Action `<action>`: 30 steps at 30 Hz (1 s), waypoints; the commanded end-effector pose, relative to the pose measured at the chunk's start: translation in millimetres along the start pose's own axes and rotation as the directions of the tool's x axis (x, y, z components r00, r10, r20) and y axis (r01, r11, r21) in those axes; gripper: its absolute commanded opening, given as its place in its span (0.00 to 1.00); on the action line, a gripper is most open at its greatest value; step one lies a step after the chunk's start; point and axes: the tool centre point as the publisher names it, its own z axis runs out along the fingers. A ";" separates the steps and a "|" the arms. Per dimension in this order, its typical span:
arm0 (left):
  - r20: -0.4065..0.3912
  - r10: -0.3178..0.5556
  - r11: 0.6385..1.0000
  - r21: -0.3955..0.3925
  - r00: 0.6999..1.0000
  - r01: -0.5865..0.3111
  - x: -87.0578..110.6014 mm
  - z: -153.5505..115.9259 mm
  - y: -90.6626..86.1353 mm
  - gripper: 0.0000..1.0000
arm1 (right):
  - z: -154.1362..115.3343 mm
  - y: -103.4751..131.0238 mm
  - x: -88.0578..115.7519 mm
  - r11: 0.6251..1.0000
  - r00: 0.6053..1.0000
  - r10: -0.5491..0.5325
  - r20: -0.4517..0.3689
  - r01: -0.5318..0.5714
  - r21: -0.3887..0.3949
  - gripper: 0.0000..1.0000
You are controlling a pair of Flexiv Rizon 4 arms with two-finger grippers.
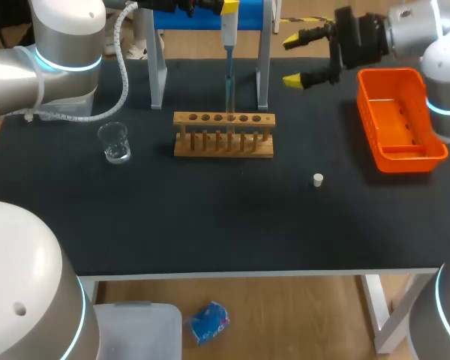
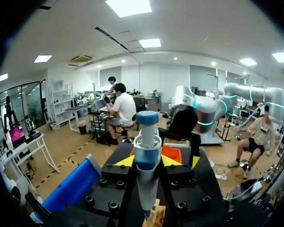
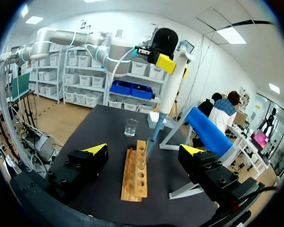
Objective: Invert the test tube, pick up the pipette, mount the tip to pipette, aspirate from beaker and dispense into the tube, eject the tip, return the pipette, and cap with the stopper.
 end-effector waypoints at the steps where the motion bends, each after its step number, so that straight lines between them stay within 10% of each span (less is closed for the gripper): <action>1: 0.003 -0.001 1.000 0.000 1.000 0.001 1.6 -0.8 -0.5 0.00 | -40.0 44.6 -9.2 0.997 0.999 -0.028 -0.037 0.030 0.072 1.00; 15: 0.003 -0.001 1.000 0.000 1.000 0.001 1.6 -0.8 -0.5 0.00 | -36.7 155.3 -68.9 0.983 0.993 0.060 -0.097 -0.041 0.178 1.00; 30: 0.003 -0.001 1.000 0.000 1.000 0.001 1.6 -0.8 -0.5 0.00 | -16.9 167.6 -78.9 0.978 0.994 0.102 -0.049 -0.091 0.185 1.00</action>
